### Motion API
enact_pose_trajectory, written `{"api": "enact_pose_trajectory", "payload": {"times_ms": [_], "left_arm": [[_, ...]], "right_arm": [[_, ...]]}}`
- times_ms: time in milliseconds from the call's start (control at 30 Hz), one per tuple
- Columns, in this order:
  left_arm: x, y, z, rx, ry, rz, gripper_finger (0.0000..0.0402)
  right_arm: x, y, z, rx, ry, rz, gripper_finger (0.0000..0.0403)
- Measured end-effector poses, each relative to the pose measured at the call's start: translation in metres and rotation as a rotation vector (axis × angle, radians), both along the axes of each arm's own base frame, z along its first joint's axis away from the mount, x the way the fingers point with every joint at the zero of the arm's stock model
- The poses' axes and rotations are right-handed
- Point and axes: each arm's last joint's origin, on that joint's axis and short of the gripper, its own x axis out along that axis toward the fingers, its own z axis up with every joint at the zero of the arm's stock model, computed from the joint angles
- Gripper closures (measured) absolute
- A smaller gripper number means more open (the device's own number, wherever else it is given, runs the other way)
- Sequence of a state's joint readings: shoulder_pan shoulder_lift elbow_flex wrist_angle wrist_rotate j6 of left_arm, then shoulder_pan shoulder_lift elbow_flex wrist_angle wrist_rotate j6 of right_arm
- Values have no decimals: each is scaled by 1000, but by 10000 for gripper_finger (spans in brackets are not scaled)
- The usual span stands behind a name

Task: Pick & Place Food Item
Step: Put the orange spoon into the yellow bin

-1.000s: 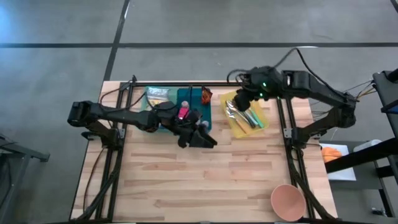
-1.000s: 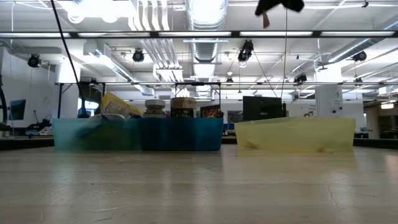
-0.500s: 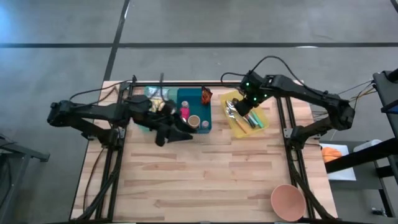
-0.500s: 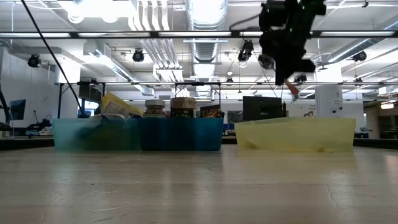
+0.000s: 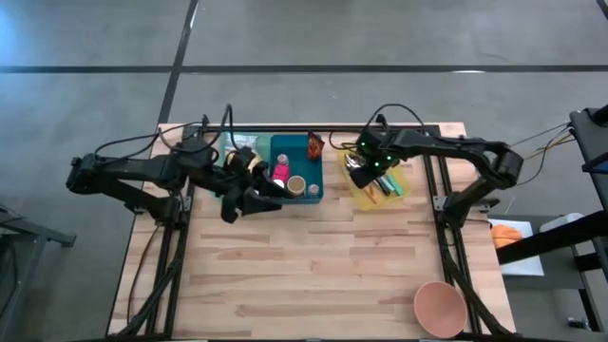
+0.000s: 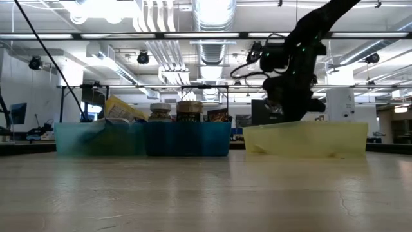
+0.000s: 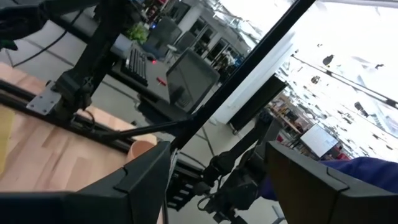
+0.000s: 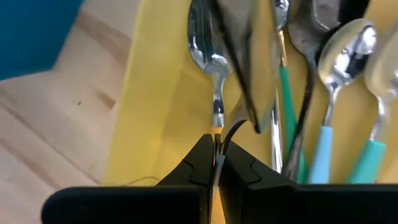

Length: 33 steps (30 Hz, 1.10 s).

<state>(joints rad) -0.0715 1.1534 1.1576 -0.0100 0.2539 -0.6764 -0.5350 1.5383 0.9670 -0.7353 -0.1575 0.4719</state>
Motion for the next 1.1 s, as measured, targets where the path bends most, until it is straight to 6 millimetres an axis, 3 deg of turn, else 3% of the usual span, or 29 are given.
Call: {"api": "enact_pose_trajectory", "payload": {"times_ms": [600,1100], "left_arm": [[-1,-1,-10,-3,110,-5,134],[-1,-1,-12,-4,130,-5,134]], "right_arm": [[31,-17,-51,137,162,74,395],[32,-19,-44,75,165,97,393]]}}
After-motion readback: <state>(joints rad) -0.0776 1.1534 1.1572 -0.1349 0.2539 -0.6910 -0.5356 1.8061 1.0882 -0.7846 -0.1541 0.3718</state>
